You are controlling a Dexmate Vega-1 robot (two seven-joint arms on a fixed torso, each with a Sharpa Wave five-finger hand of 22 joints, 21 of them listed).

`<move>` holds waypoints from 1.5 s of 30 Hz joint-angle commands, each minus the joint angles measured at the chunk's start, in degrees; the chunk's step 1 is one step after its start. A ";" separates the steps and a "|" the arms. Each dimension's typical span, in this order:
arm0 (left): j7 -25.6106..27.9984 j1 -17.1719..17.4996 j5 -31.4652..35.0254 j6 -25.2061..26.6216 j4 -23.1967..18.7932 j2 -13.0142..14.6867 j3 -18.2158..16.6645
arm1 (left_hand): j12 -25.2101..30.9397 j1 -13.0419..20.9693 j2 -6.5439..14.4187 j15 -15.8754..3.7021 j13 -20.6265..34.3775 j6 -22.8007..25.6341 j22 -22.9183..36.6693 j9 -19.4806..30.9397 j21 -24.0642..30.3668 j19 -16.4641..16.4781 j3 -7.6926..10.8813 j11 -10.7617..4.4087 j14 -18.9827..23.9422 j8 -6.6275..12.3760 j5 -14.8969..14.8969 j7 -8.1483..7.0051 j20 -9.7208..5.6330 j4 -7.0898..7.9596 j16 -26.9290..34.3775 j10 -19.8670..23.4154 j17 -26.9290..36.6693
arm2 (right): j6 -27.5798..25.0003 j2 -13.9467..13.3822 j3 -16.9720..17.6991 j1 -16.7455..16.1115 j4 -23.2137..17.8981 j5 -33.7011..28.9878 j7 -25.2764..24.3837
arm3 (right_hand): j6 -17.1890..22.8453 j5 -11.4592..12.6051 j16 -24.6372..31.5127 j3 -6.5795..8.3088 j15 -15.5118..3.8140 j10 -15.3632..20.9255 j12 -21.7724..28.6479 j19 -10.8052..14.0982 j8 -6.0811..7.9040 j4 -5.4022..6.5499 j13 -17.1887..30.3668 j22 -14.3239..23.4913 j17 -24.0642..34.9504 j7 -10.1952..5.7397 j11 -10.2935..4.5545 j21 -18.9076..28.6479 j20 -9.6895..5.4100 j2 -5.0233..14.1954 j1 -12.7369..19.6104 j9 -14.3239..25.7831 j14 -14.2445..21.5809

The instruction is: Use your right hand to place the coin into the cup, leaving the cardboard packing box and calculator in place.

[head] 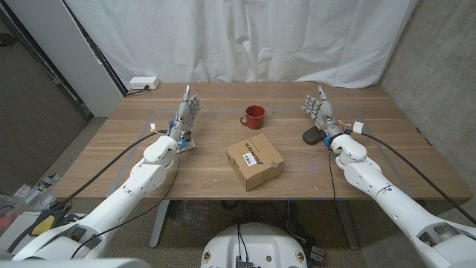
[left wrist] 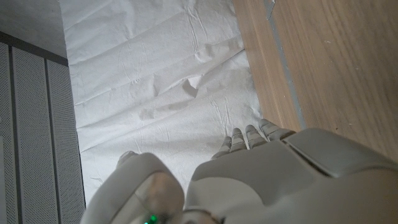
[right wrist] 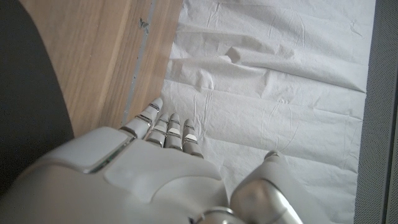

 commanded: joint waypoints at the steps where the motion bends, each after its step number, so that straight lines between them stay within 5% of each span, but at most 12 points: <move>1: 1.06 1.91 -0.19 -0.59 -1.97 0.75 -0.97 | 0.44 0.45 -0.02 -0.04 0.18 -0.69 0.30 0.09 0.34 -0.88 -0.14 0.27 -0.68 0.30 0.32 -0.11 -0.88 0.43 0.29 -0.37 0.28 | -0.25 0.43 -0.33 -0.71 -0.90 0.20 -0.83 | 0.44 0.35 0.28 0.39 0.26 0.25 0.38 0.52 0.34 -0.06 0.08 0.19 0.06 -0.01 0.24 0.39 -0.42 -0.04 0.40 0.09 0.30; 45: 2.08 2.56 0.65 1.79 -6.27 2.67 -0.87 | 1.30 2.29 1.93 -0.80 0.16 1.18 0.25 0.07 0.89 -0.14 0.21 -0.69 1.06 1.02 1.60 -0.78 -1.04 -0.44 0.87 1.69 0.18 | 6.73 -4.62 4.17 -10.78 -11.66 -0.41 -2.28 | 2.35 0.48 0.54 0.84 -0.34 2.82 1.10 2.13 0.69 -1.03 0.14 0.21 -0.02 -1.01 -0.37 0.64 -0.39 1.11 2.17 0.16 2.57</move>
